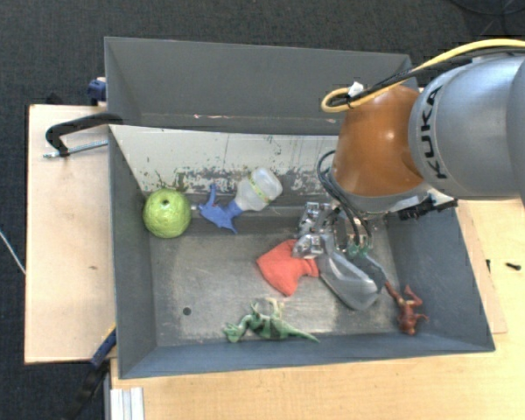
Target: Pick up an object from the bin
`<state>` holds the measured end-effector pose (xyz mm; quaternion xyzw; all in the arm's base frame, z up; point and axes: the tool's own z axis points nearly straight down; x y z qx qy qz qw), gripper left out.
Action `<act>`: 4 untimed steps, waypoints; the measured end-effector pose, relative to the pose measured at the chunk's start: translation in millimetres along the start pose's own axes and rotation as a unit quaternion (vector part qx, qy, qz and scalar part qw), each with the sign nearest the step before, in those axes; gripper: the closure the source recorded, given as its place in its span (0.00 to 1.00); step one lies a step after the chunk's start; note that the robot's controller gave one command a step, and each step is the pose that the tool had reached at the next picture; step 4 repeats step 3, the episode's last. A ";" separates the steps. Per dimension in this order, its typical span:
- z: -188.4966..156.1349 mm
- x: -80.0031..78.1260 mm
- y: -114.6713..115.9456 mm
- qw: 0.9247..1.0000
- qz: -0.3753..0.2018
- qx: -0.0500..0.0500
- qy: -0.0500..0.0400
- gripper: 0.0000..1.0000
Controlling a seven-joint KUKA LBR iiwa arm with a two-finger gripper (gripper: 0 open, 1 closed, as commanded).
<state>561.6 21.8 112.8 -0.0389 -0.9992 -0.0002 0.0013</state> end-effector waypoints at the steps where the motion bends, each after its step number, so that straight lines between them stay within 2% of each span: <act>1: -62.3 0.3 5.4 1.000 -0.009 0.000 -0.002 1.00; 2: -63.0 -0.2 7.9 1.000 -0.010 -0.001 -0.010 1.00; 3: -75.8 7.2 2.4 1.000 -0.005 0.000 0.003 1.00; 4: -75.8 7.2 2.4 1.000 -0.005 0.000 0.003 1.00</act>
Offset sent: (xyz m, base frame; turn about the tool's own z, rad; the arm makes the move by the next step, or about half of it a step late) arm -0.0076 0.0101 -0.0064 -0.0170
